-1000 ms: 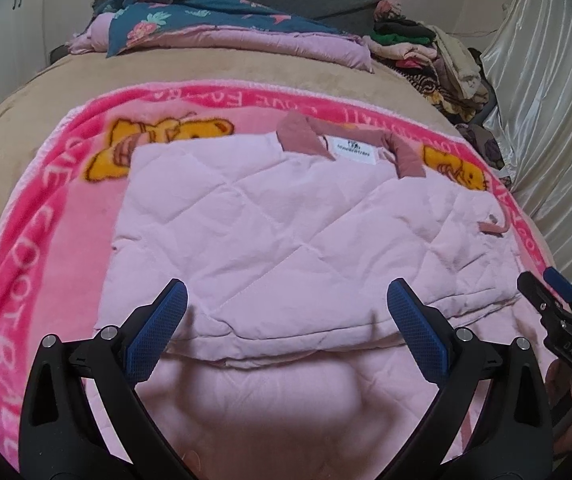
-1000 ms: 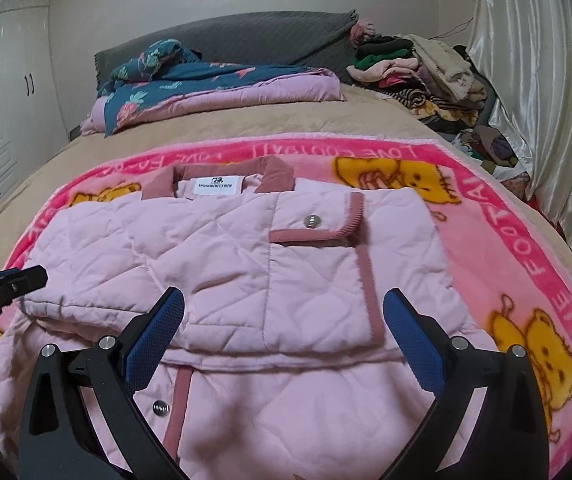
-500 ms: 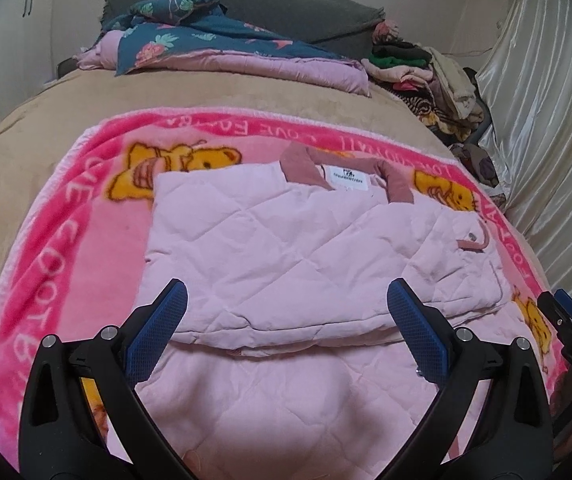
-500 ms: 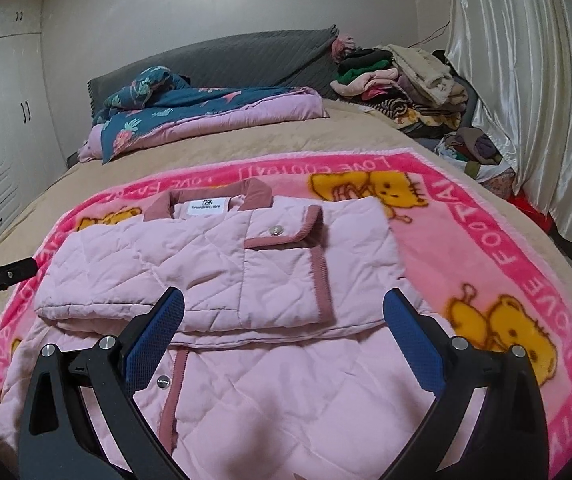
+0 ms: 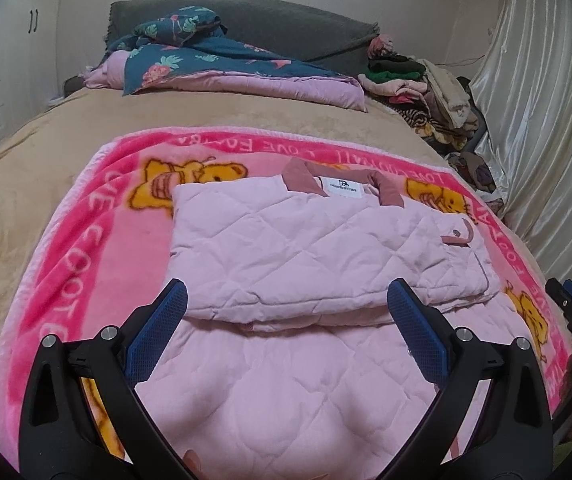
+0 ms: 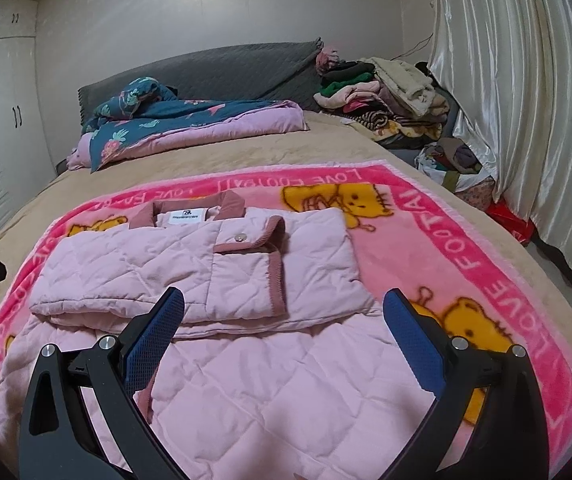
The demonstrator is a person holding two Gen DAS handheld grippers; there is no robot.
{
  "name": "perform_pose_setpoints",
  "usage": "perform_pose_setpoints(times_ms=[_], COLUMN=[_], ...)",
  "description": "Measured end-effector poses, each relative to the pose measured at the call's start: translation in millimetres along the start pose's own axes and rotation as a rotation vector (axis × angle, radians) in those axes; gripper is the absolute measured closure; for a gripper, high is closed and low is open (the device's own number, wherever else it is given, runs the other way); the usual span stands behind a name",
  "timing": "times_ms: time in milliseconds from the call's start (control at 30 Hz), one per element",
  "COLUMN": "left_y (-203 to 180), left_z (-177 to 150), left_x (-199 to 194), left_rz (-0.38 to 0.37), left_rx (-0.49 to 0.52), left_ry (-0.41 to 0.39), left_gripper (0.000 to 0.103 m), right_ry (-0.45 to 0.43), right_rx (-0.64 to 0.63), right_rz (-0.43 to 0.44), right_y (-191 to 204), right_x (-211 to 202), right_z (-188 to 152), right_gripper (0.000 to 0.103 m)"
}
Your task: Fold large clothes
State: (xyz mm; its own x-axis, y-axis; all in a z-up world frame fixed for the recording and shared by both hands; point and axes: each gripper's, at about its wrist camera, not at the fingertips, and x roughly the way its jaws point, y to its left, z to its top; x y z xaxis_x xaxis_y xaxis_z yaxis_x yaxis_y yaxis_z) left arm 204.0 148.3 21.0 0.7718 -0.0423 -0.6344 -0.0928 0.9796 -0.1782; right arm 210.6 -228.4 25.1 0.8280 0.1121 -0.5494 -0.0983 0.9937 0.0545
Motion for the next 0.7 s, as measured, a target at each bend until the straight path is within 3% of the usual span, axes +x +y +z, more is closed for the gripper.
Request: perform_pose_setpoints(times_ms=[700], left_y=[-14], left_z=[-43], left_x=[-31], left_rz=[0.005], left_rx=[0.014], left_ry=[0.001], left_gripper=[0.009], right_ry=[-0.017], right_rx=[0.024], right_rz=[0.015], right_y=[-15], right_x=[-38], right_z=[-16], right_gripper=[0.004])
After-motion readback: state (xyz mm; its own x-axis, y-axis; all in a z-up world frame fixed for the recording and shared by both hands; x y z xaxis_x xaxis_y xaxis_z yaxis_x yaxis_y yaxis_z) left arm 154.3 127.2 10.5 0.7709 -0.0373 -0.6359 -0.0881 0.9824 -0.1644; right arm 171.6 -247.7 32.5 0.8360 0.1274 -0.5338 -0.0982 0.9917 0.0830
